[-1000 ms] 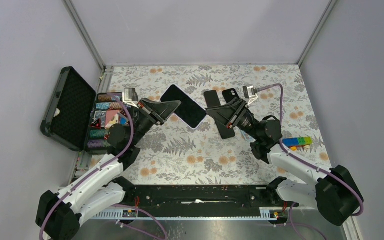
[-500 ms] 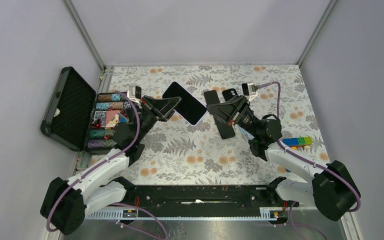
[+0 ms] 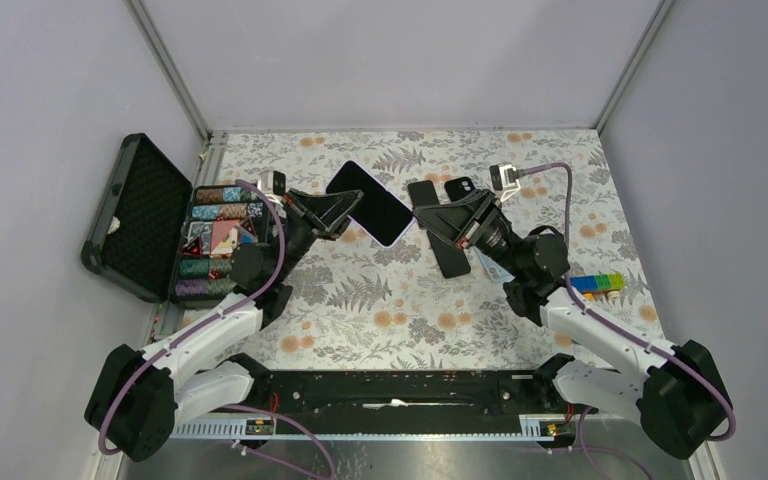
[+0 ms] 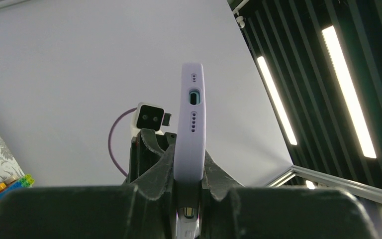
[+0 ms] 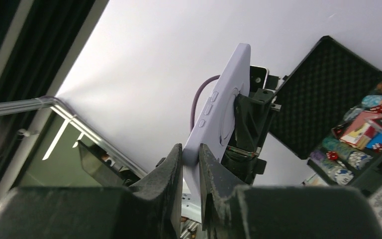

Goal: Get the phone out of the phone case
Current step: Remove the phone case from the phone.

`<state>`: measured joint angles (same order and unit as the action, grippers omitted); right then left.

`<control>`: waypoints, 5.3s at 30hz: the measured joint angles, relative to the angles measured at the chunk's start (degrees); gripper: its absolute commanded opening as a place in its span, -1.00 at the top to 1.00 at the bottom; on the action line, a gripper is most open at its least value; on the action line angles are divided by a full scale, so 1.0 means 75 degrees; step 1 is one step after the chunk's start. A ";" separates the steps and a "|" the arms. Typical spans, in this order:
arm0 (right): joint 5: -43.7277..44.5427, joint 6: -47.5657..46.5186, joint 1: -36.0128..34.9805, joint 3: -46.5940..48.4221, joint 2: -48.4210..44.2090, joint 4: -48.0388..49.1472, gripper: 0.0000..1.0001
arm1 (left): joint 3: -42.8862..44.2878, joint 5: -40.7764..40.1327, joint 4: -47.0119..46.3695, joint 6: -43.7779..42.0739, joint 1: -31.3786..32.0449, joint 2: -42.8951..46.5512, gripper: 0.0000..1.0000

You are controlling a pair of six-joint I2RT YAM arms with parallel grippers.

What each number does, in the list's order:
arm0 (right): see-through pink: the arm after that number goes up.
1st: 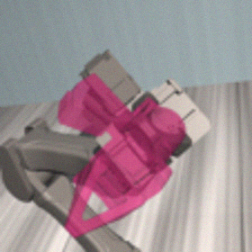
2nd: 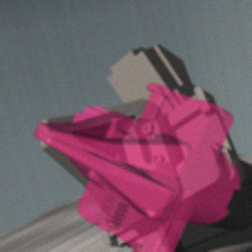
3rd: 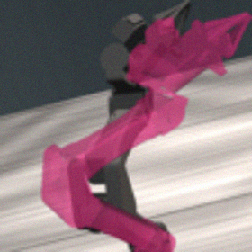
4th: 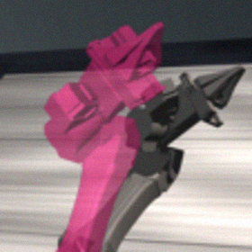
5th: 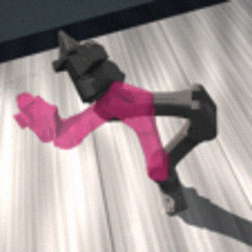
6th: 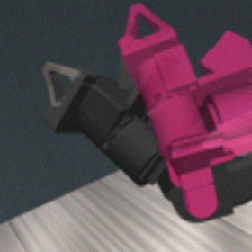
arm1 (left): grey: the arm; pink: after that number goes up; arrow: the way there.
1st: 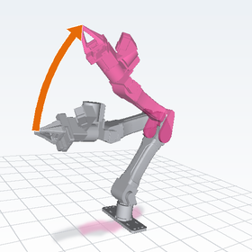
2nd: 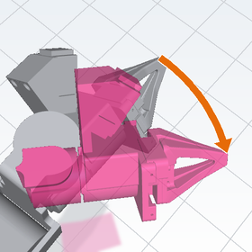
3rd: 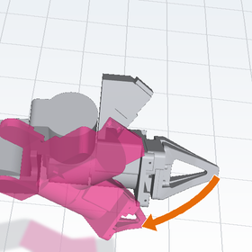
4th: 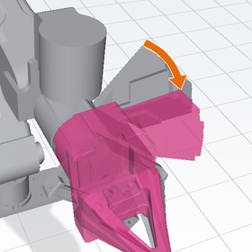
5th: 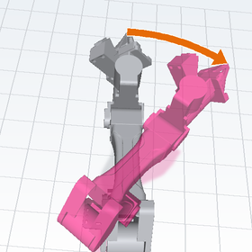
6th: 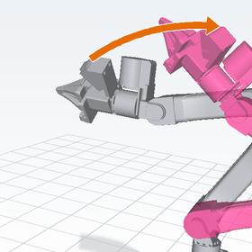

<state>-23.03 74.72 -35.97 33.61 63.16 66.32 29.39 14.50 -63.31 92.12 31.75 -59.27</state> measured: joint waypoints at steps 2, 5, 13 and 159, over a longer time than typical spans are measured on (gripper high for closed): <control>0.0157 -0.0358 -0.0044 0.0117 -0.0189 -0.0592 1.00 | 0.0000 -0.0032 0.0029 0.0035 -0.0012 0.0000 1.00; 0.0408 -0.0833 -0.0122 0.0262 -0.0393 -0.1212 1.00 | 0.0000 -0.0070 0.0044 0.0195 -0.0035 -0.0015 1.00; 0.0944 -0.1207 -0.0157 0.0277 -0.0082 -0.1285 1.00 | -0.0035 -0.0466 0.0568 0.0003 -0.0108 0.0166 1.00; 0.2512 -0.5773 -0.2495 -0.0632 0.0944 0.1145 -0.34 | 0.0618 -0.1172 -0.0213 -0.0163 0.0242 -0.1110 1.00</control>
<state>-4.19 31.42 -54.68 28.86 70.24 74.91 34.02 5.72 -64.90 90.89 33.56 -67.59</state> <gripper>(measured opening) 0.674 0.144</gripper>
